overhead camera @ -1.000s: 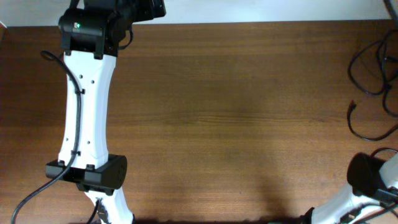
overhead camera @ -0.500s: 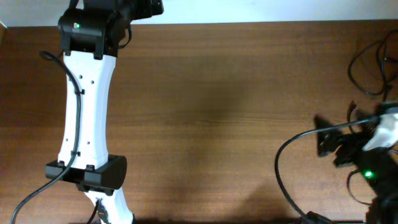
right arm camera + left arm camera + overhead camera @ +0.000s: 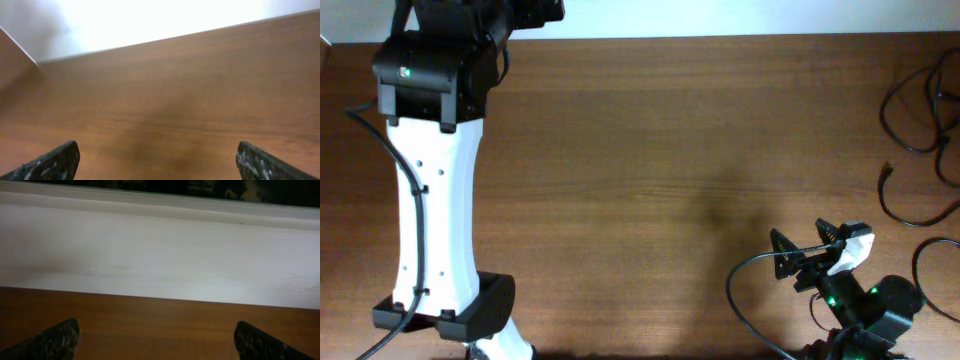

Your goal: Untangle cables

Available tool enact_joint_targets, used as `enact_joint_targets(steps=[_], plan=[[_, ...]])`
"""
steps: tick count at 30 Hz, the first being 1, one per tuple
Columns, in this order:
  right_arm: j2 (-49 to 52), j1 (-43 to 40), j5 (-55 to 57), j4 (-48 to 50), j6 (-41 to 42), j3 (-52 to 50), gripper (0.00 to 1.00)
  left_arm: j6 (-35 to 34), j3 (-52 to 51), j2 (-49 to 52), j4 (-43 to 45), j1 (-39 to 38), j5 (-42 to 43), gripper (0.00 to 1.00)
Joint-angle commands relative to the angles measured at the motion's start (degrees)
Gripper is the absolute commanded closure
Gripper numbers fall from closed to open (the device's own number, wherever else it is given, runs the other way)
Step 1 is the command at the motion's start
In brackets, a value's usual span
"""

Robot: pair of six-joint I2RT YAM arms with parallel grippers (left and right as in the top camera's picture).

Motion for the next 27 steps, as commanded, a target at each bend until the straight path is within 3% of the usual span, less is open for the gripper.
enact_joint_targets(steps=[1, 17, 23, 27], plan=[[-0.5, -0.1, 0.1, 3.8, 6.2, -3.5, 0.01, 0.9, 0.5, -1.4, -0.5, -0.1, -0.4, 0.01], [-0.5, -0.1, 4.8, 0.0, 6.2, -3.5, 0.01, 0.9, 0.5, -1.4, 0.0, -0.1, 0.0, 0.01], [-0.5, -0.1, 4.8, 0.0, 6.2, -3.5, 0.01, -0.8, 0.4, -1.5, -20.1, -0.1, 6.1, 0.02], [-0.5, -0.1, 4.7, 0.0, 6.2, -3.5, 0.01, -5.2, 0.9, -3.1, -12.5, 0.5, 6.1, 0.01]])
